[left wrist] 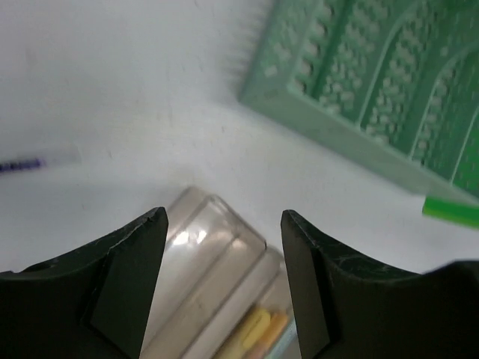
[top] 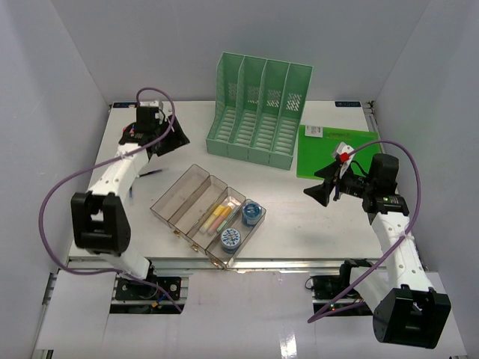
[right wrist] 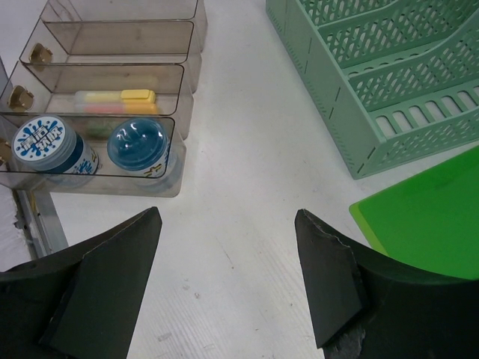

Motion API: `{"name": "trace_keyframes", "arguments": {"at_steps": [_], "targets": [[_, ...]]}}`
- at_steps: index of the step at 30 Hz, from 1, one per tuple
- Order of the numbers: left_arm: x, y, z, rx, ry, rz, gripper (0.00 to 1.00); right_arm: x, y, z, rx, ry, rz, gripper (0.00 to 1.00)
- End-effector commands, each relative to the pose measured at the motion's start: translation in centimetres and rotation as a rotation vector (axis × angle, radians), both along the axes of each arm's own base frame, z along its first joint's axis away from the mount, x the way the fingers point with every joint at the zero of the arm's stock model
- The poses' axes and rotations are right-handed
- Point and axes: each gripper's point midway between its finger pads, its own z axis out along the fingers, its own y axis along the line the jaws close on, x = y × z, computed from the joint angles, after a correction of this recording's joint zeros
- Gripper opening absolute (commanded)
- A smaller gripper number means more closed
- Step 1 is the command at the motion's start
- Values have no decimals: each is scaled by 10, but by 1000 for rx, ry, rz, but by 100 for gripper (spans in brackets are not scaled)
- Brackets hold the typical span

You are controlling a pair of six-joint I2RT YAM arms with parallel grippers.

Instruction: Organize the desk

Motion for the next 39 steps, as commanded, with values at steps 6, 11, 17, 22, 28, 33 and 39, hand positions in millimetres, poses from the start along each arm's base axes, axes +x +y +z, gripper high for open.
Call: {"name": "trace_keyframes", "arguments": {"at_steps": [6,11,17,22,28,33,39], "targets": [[114,53,-56,130,133,383,76,0,1,6,5,-38,25,79],[145,67,-86,198,140,442,77,-1,2,6,6,-32,28,79],[170,78,-102,255,115,483,77,0,2,5,5,-30,27,79],[185,91,-115,317,105,500,77,0,1,6,2,-33,26,79],[192,111,-137,363,120,537,75,2,0,3,-4,-28,17,79],[193,122,-146,380,123,549,72,3,-1,1,-7,-23,14,79],[194,123,-157,382,129,540,61,6,-2,-1,-14,-21,5,79]]}}
